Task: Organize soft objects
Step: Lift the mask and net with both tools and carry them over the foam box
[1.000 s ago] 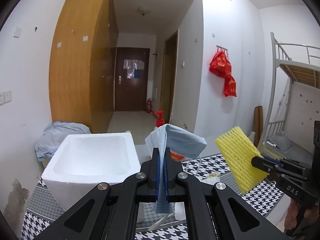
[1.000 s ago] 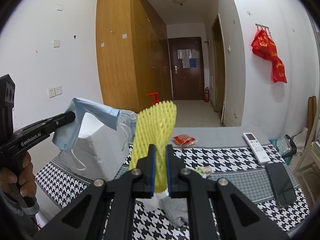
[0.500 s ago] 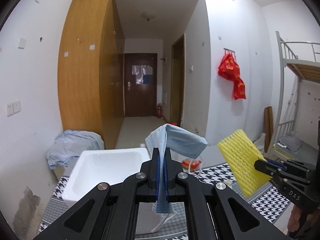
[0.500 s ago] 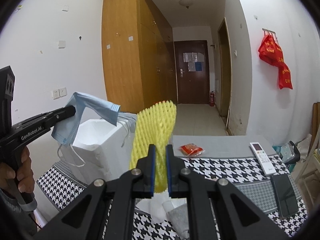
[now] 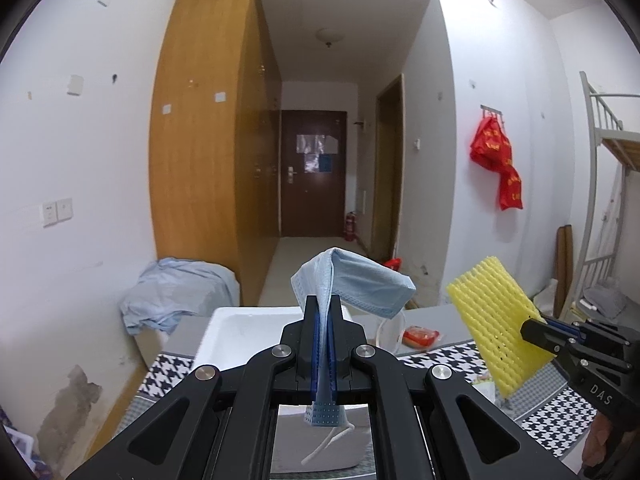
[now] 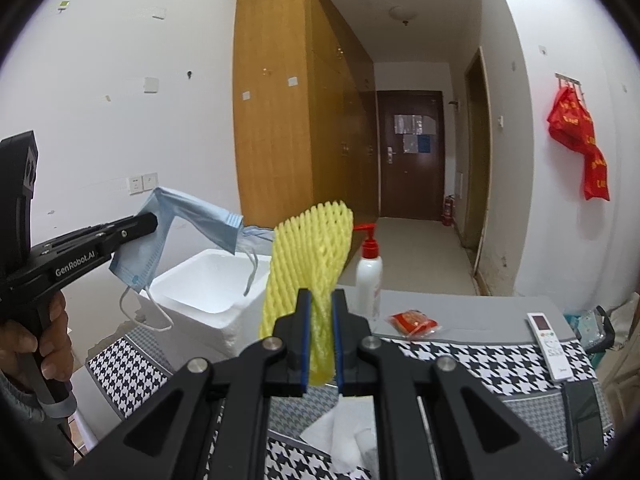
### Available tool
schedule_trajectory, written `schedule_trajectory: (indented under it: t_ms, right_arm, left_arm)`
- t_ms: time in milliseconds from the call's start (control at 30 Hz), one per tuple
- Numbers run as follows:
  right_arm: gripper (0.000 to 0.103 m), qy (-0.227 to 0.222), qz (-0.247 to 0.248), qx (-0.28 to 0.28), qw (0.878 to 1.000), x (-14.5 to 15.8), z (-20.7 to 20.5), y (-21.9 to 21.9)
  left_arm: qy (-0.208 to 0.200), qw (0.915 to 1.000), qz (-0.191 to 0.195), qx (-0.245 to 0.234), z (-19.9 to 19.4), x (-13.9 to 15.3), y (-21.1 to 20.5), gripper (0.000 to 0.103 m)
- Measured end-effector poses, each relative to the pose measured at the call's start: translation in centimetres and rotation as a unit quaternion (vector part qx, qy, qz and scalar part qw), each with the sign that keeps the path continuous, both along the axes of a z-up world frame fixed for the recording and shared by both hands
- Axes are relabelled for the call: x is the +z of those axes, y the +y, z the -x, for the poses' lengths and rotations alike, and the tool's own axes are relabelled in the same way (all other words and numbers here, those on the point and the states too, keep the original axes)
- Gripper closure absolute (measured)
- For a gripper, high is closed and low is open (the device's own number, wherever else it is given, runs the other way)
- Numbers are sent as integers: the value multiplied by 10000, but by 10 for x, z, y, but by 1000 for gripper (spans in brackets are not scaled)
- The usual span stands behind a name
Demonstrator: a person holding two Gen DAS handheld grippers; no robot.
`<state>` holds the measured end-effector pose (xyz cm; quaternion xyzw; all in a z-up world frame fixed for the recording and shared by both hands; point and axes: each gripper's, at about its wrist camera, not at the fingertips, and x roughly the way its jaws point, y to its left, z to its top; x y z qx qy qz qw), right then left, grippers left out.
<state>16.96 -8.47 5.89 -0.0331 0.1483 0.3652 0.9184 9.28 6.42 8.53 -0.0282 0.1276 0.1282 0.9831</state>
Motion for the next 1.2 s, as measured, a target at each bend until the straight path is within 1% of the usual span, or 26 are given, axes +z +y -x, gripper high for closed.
schedule_trajectory:
  t_ms: [100, 367, 633, 900, 1200]
  right_arm:
    - [91, -6, -7, 97, 10000, 1, 2, 7]
    - [91, -26, 22, 350, 9994, 6, 3, 28]
    - [91, -63, 32, 561, 9984, 10, 3, 45]
    - [91, 39, 28, 642, 9979, 8, -5, 58]
    - [91, 74, 37, 593, 9982, 9, -10, 63]
  left_arm:
    - [-58, 10000, -30, 67, 5, 4, 4, 100]
    - [-41, 9994, -10, 358, 9, 5, 22, 100]
    - [-117, 9990, 16, 426, 8, 7, 30, 100]
    - [101, 9983, 171, 552, -9, 1, 44, 100]
    - [304, 9979, 232, 528, -33, -6, 56, 100]
